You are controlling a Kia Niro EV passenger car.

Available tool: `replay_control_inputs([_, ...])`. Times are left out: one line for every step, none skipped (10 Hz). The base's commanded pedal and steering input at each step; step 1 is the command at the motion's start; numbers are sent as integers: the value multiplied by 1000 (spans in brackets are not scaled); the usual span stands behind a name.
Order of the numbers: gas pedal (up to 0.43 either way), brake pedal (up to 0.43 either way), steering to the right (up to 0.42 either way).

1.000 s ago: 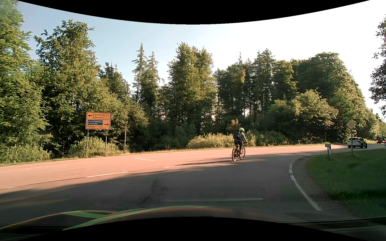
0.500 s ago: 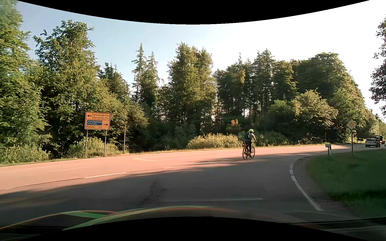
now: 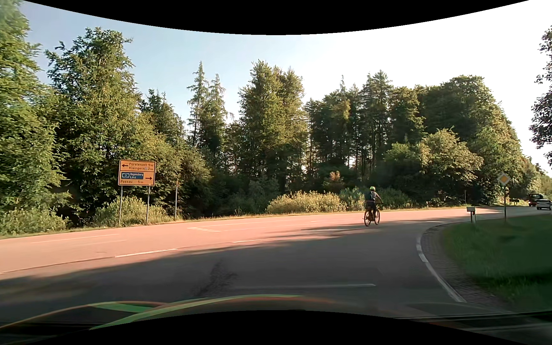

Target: Follow the waypoints while adhering to traffic rules and regulations

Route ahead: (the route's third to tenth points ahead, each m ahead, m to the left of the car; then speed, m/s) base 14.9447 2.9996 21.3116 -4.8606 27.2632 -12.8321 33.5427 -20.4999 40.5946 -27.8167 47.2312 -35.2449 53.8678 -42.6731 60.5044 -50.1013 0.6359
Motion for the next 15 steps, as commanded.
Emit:
replay_control_inputs([59,0,51])
replay_control_inputs([59,0,46])
replay_control_inputs([67,0,41])
replay_control_inputs([87,0,35])
replay_control_inputs([110,0,30])
replay_control_inputs([118,0,24])
replay_control_inputs([130,0,19])
replay_control_inputs([138,0,12])
replay_control_inputs([150,0,8])
replay_control_inputs([157,0,4])
replay_control_inputs([157,0,2])
replay_control_inputs([157,0,0])
replay_control_inputs([157,0,1])
replay_control_inputs([169,0,11])
replay_control_inputs([169,0,18])
